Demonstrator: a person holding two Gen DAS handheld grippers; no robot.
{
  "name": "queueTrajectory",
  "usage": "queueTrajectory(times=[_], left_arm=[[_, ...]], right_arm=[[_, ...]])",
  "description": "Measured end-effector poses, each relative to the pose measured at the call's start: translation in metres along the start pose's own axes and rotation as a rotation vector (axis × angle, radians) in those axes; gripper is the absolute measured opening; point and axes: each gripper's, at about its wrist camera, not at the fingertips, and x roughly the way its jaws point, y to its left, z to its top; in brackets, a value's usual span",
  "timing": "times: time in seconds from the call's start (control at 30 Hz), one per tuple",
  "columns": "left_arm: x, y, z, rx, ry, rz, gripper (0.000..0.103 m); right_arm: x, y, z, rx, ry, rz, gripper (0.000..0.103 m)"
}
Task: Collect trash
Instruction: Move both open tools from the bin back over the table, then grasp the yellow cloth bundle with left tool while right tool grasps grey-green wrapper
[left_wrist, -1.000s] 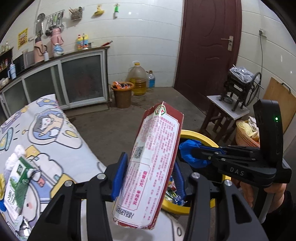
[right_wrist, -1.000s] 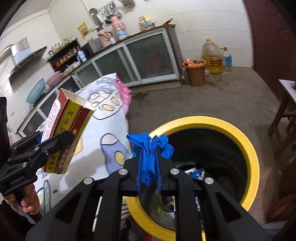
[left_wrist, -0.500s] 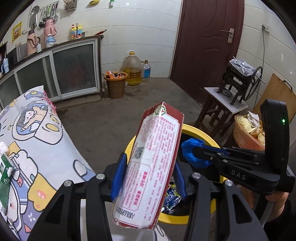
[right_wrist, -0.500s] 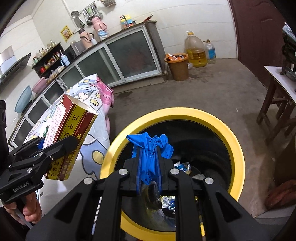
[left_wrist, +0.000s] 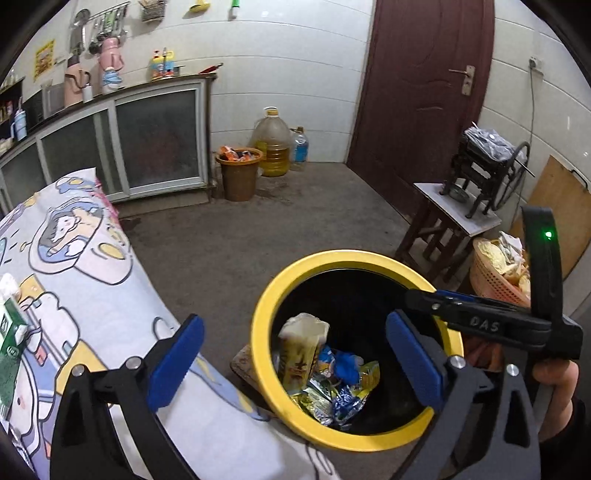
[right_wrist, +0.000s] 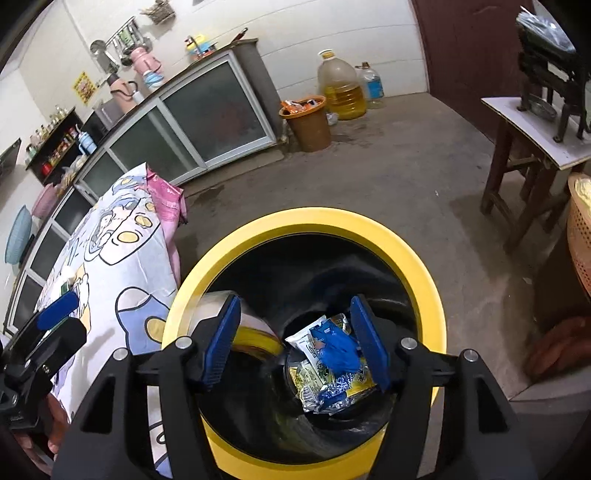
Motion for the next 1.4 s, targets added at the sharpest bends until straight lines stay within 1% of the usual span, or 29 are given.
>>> queueTrajectory(times=[0.07, 0.2, 0.33, 0.4, 0.47, 0.5, 0.6, 0.67, 0.7, 0.73, 0.8, 0.87, 0.93, 1.03, 1.13, 1.2, 1.3, 1.4], left_arm=[[-0.005, 0.006, -0.001, -0.016, -0.006, 0.008, 0.095], [-0.020, 0.019, -0.006, -0.022, -0.028, 0.033, 0.095], [-0.048, 0.042, -0.011, -0.040, -0.067, 0.065, 0.095], [-0.061, 0.053, -0.012, -0.044, -0.082, 0.090, 0.095], [-0.079, 0.068, -0.015, -0.053, -0.110, 0.118, 0.095], [-0.090, 0.079, -0.017, -0.062, -0.128, 0.139, 0.095], [-0.116, 0.103, -0.020, -0.089, -0.155, 0.184, 0.095], [-0.137, 0.123, -0.025, -0.104, -0.173, 0.219, 0.095], [-0.146, 0.132, -0.028, -0.106, -0.181, 0.244, 0.095], [-0.158, 0.145, -0.034, -0.108, -0.189, 0.286, 0.095], [-0.178, 0.168, -0.044, -0.107, -0.193, 0.366, 0.095], [-0.193, 0.189, -0.055, -0.112, -0.189, 0.437, 0.095], [-0.209, 0.217, -0.068, -0.140, -0.172, 0.510, 0.095], [-0.227, 0.251, -0.086, -0.183, -0.152, 0.572, 0.095], [-0.239, 0.280, -0.101, -0.225, -0.137, 0.616, 0.095], [-0.242, 0.292, -0.107, -0.241, -0.131, 0.632, 0.095], [-0.237, 0.308, -0.111, -0.266, -0.122, 0.625, 0.095], [-0.226, 0.314, -0.105, -0.261, -0.119, 0.614, 0.095]], right_arm=[[-0.003, 0.000, 0.001, 0.005, -0.008, 0.004, 0.060], [-0.010, 0.011, -0.001, -0.010, -0.025, 0.046, 0.060], [-0.019, 0.036, -0.002, -0.069, -0.049, 0.104, 0.060], [-0.023, 0.050, -0.002, -0.098, -0.057, 0.142, 0.060], [-0.025, 0.069, -0.004, -0.133, -0.056, 0.200, 0.065], [-0.026, 0.081, -0.006, -0.157, -0.053, 0.235, 0.065], [-0.025, 0.113, -0.011, -0.219, -0.047, 0.295, 0.066], [-0.023, 0.140, -0.018, -0.265, -0.035, 0.358, 0.068], [-0.022, 0.157, -0.022, -0.289, -0.025, 0.406, 0.070], [-0.022, 0.171, -0.026, -0.311, -0.016, 0.450, 0.072], [-0.021, 0.196, -0.035, -0.358, 0.004, 0.508, 0.073], [-0.022, 0.229, -0.047, -0.437, 0.015, 0.566, 0.073], [-0.021, 0.260, -0.062, -0.510, 0.041, 0.622, 0.075], [-0.012, 0.300, -0.086, -0.588, 0.107, 0.684, 0.075], [-0.003, 0.329, -0.105, -0.645, 0.158, 0.708, 0.075], [0.004, 0.345, -0.115, -0.666, 0.187, 0.721, 0.075], [0.012, 0.357, -0.125, -0.696, 0.212, 0.717, 0.075], [0.022, 0.375, -0.131, -0.714, 0.241, 0.712, 0.075]])
